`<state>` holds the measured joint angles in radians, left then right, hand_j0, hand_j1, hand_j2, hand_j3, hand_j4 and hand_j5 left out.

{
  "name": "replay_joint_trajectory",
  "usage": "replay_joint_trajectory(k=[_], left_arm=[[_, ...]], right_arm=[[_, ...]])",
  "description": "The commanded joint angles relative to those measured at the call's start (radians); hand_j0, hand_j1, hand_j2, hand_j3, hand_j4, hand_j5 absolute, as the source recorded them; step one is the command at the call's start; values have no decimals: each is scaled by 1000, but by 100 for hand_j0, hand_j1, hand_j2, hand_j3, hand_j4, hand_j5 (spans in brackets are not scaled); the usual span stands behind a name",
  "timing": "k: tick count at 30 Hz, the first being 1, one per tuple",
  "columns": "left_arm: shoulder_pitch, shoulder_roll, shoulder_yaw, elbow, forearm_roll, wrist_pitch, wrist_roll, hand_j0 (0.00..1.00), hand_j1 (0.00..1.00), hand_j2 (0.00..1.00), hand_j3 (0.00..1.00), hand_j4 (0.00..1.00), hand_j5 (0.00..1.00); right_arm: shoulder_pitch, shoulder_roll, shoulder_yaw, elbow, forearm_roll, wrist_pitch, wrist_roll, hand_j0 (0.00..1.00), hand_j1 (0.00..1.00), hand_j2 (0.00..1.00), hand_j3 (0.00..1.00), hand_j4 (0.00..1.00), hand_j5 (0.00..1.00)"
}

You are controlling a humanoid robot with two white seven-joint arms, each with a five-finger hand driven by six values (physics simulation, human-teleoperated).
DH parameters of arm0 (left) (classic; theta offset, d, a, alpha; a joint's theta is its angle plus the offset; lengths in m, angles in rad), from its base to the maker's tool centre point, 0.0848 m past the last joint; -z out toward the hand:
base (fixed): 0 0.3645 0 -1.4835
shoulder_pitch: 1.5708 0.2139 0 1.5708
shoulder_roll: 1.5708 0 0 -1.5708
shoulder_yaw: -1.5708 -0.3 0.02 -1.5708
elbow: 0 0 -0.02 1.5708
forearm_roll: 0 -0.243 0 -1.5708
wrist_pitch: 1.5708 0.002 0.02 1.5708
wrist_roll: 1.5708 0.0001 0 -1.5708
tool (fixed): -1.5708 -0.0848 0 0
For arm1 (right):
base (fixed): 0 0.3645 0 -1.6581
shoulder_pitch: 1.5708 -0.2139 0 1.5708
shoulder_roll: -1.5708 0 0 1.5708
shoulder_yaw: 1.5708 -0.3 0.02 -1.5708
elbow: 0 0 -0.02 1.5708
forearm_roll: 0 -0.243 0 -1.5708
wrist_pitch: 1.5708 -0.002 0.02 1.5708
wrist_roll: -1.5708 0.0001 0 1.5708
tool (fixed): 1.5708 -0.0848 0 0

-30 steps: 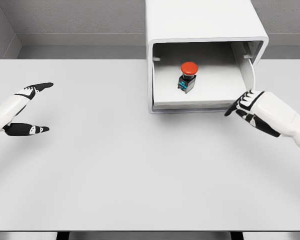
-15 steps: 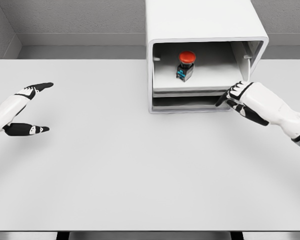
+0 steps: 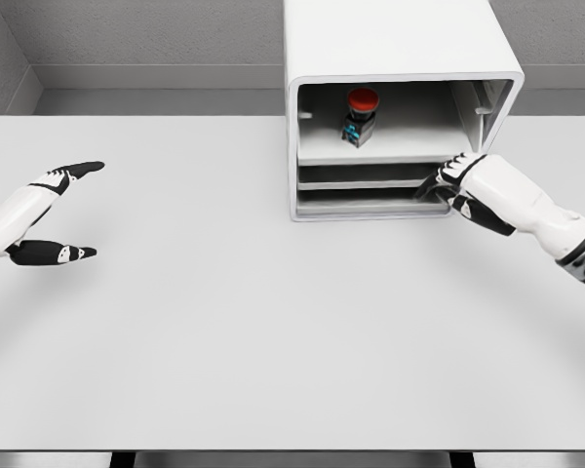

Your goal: Slide open multi-storey tabletop storage cabinets and put open load switch and slide close multi-storey tabletop storage cabinets

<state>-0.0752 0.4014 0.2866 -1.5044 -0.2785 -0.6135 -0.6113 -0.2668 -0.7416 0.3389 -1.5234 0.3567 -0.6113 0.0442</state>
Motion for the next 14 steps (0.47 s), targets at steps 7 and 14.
replay_joint_trajectory(k=[7, 14], left_arm=[[0, 1, 0, 1, 7, 3, 0, 100, 100, 100, 100, 100, 100], [3, 1, -4, 3, -4, 3, 0, 100, 100, 100, 100, 100, 100]], right_arm=[[5, -12, -3, 14, -12, 0, -1, 48, 48, 48, 48, 48, 48], [61, -124, -41, 17, -21, 0, -6, 50, 50, 50, 50, 50, 50]])
